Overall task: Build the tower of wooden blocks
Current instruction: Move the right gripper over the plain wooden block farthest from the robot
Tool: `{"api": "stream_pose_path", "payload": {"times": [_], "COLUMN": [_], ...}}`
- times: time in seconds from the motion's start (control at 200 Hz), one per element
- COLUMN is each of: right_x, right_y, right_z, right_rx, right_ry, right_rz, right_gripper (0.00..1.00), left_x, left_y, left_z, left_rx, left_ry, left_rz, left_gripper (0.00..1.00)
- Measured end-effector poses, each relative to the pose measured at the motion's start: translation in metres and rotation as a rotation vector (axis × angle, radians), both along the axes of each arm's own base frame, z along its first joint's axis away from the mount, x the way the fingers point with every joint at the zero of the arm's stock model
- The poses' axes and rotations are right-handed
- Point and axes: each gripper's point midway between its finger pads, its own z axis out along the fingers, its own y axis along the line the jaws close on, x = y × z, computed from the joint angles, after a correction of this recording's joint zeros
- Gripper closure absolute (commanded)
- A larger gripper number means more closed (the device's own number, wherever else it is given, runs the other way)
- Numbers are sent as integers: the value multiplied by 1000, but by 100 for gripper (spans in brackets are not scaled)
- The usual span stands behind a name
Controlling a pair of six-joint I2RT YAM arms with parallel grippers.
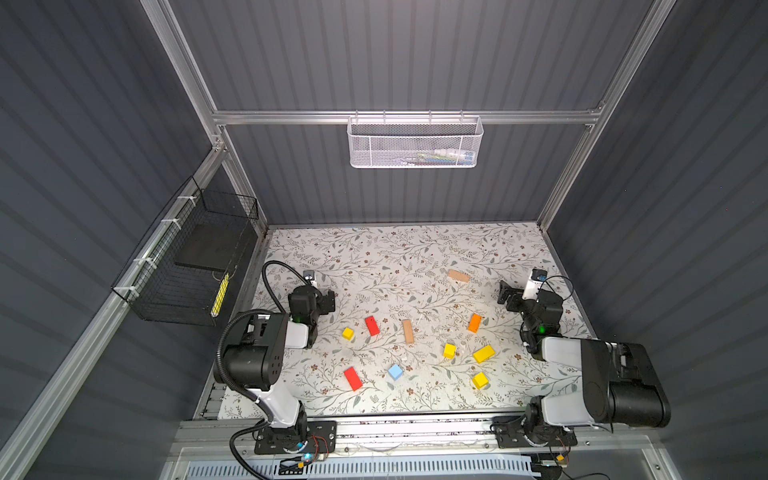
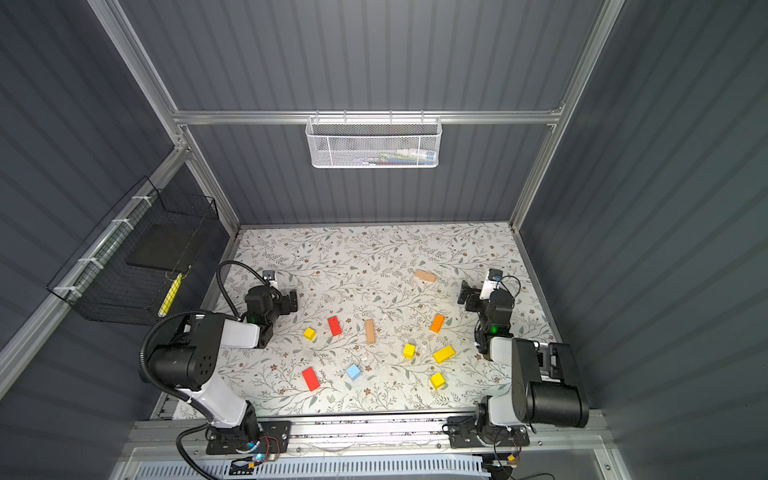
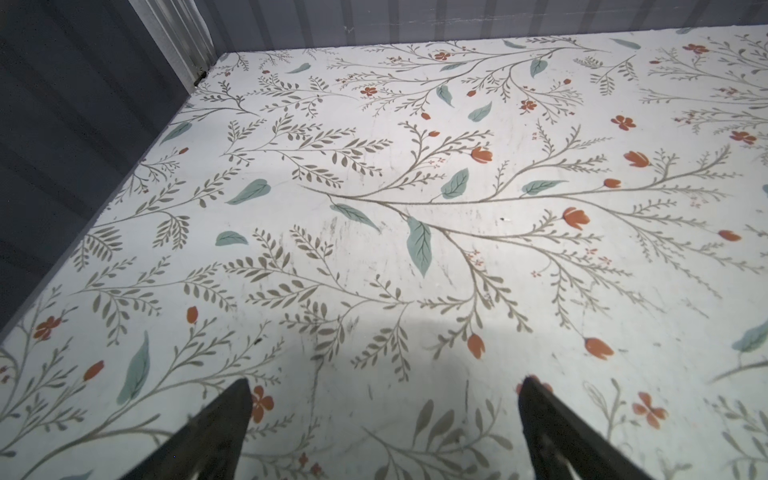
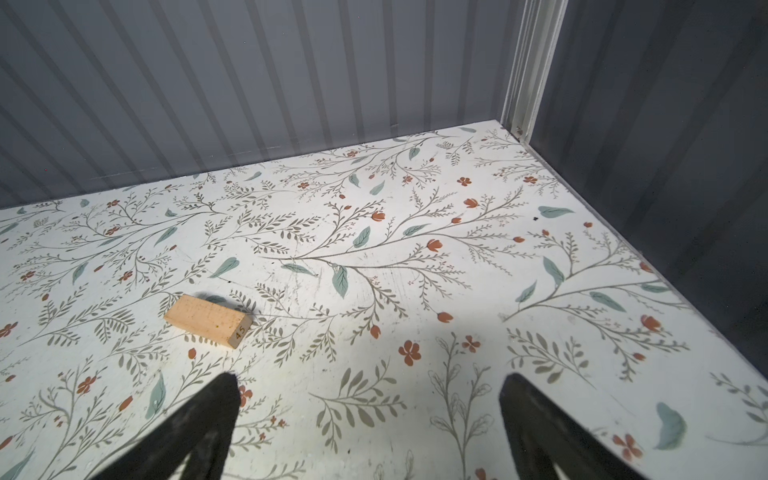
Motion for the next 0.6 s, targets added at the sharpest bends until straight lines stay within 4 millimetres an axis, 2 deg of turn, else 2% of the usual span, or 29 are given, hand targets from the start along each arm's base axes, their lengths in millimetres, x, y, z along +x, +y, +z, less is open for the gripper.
{"api": "stream_pose_path", "payload": {"times": [0.045,0.15,0.215,0.29,0.445,0.6], "right_x": [4,15,19,21,35,58], "right_y": [-1,1,12,30,79,106], "right_z": [12,54,76,88,87,61], "right_rx": [11,45,63,72,103,120], "right_ry": [8,0,7,36,192,368], "right_rz": [-12,-32,-35,-25,9,-33], "right_gripper": [4,5,5,5,5,5], "left_x": [9,28,30,25,12,6], "left_y": [0,-3,-6,-9,-21,-49], "left_z": [14,60,84,102,115,124], "left_rx": [2,-18,-42,-72,-118,-125], "left_ry": [0,-29,-53,-65,-29,22], "left_rz": [4,4,-1,-7,-23,-72], "left_gripper": [0,0,1,0,2,3]}}
